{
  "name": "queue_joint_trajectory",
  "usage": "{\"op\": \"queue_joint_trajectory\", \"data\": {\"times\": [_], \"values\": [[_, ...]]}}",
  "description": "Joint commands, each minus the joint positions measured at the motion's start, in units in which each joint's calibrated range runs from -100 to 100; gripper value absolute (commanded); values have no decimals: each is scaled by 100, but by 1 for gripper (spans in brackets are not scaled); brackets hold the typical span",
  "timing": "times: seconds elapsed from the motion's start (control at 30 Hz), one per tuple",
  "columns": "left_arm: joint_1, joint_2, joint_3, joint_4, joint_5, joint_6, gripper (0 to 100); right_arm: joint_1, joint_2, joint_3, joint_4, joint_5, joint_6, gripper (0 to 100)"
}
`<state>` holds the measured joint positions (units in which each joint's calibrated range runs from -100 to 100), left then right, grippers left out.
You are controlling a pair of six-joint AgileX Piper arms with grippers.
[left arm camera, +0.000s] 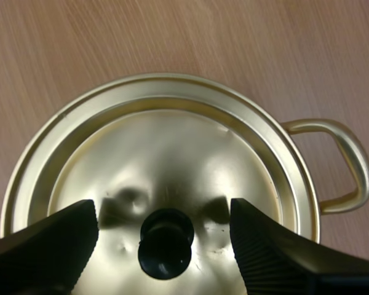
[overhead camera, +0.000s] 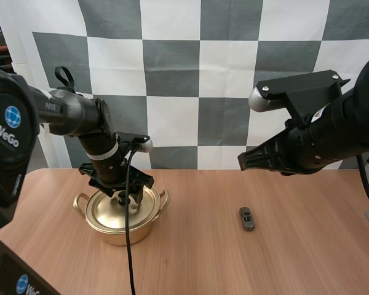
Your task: Open the pot, put the car inside, and close it
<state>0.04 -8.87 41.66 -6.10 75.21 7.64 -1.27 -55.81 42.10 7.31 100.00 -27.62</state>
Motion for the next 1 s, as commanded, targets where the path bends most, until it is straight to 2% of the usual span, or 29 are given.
{"op": "queue_joint_trajectory", "data": {"times": [0.0,0.07,0.1,0.13,0.67,0.8,0.97], "values": [[-1,3,8,-3,-4,-11,72,-1,-5,-7,11,0,4,0],[-1,3,8,-3,-4,-147,27,-1,-5,-7,11,0,4,0],[-1,3,8,8,-4,-180,8,-1,-5,-7,11,0,4,0],[-1,3,8,20,-4,-191,0,-1,-5,-7,11,0,4,0],[-1,3,8,41,-146,-158,0,-1,-5,-7,11,0,4,0],[-1,-10,-226,41,229,-124,0,-1,-5,-7,11,0,4,0],[-1,-132,-1075,21,1163,-124,0,-1,-5,-7,11,0,4,0]]}}
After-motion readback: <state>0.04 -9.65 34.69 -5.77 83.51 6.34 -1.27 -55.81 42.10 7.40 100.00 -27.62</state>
